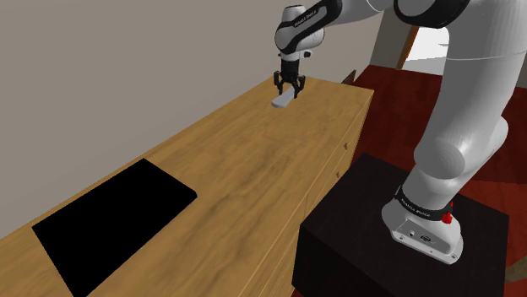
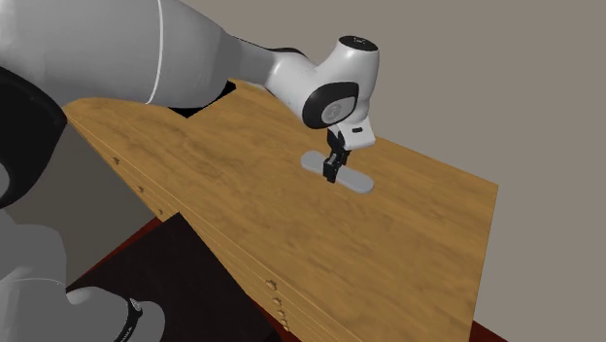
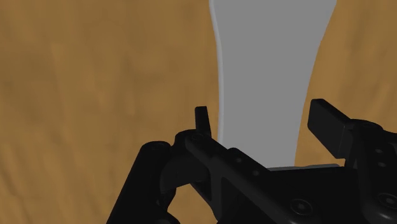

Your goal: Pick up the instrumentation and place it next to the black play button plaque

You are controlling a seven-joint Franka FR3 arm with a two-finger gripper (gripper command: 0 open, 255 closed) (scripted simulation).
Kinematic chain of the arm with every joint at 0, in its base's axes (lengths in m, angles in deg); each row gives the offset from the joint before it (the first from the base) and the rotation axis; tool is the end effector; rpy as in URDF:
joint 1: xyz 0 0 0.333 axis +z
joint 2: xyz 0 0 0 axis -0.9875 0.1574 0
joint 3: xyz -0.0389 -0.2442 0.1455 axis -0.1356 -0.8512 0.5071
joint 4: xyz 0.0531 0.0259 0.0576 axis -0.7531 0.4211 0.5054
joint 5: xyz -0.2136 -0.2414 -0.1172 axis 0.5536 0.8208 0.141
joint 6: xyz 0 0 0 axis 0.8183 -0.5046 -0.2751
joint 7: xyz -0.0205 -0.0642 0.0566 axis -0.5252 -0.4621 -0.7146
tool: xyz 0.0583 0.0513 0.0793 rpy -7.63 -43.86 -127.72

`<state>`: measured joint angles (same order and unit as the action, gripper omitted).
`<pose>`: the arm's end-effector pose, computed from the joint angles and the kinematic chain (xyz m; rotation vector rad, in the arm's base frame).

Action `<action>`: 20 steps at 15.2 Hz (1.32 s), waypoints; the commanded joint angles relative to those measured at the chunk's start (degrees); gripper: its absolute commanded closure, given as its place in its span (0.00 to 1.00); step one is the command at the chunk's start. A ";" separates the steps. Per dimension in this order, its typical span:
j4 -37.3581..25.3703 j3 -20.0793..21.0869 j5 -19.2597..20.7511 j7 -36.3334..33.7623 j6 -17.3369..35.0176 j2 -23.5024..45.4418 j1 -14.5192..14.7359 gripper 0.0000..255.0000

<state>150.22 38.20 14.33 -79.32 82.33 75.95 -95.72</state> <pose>0.5631 -0.1259 0.3729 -2.4489 1.9383 -0.0066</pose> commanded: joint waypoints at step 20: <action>10.76 4.15 -0.37 -9.22 -3.80 -14.70 5.14 1.00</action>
<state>159.47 41.75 14.01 -87.22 77.99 62.25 -91.26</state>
